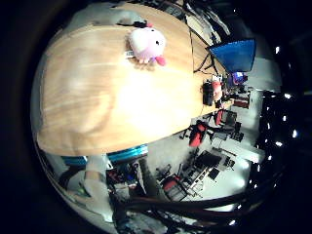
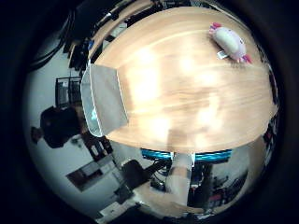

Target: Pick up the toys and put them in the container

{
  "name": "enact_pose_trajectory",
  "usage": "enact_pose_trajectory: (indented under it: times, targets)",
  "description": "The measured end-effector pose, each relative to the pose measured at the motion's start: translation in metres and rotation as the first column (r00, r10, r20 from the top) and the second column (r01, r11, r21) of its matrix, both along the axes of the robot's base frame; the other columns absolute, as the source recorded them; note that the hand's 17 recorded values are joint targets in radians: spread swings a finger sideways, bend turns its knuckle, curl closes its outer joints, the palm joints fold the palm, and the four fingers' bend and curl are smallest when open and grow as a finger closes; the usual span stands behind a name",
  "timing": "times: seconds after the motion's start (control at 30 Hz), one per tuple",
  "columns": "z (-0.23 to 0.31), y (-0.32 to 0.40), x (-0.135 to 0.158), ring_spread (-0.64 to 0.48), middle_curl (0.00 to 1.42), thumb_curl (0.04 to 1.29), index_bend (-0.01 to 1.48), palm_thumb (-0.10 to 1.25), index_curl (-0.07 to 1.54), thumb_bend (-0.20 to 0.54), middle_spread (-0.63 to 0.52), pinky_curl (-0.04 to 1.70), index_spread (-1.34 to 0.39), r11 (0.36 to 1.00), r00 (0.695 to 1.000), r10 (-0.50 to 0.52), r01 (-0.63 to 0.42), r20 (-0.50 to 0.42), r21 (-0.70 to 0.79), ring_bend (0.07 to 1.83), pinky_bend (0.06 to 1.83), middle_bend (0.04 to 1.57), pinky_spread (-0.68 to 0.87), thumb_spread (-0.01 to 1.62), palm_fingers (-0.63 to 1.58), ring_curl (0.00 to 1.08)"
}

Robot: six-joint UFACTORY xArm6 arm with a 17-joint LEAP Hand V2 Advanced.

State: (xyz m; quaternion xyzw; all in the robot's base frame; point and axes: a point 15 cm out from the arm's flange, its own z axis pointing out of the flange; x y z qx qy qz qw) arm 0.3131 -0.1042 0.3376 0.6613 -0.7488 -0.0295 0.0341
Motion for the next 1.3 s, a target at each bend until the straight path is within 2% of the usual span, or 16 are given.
enact_pose_trajectory:
  times: [0.53, 0.8, 1.0, 1.3]
  targets:
    - [-0.002, -0.003, 0.011, 0.21, 0.36, 0.28, 0.15, 0.06, 0.26, -0.03, 0.01, 0.24, -0.42, 1.0, 1.0, -0.001, 0.001, 0.028, -0.007, 0.44, 0.7, 0.24, 0.51, 0.93, 0.12, 0.24]
    - [-0.01, -0.032, 0.023, 0.19, 0.36, 0.28, 0.15, 0.07, 0.26, -0.03, 0.01, 0.25, -0.43, 0.998, 0.997, -0.061, 0.062, 0.046, -0.013, 0.47, 0.73, 0.23, 0.52, 0.92, 0.15, 0.25]
    - [-0.02, -0.058, 0.056, 0.19, 0.36, 0.28, 0.14, 0.07, 0.25, -0.03, 0.0, 0.26, -0.42, 0.996, 0.993, -0.081, 0.083, 0.091, -0.028, 0.49, 0.77, 0.23, 0.52, 0.93, 0.17, 0.25]
    - [-0.034, -0.1, 0.12, 0.17, 0.36, 0.28, 0.14, 0.09, 0.24, -0.03, -0.02, 0.26, -0.43, 0.993, 0.986, -0.101, 0.108, 0.134, -0.042, 0.53, 0.83, 0.24, 0.51, 0.93, 0.16, 0.25]
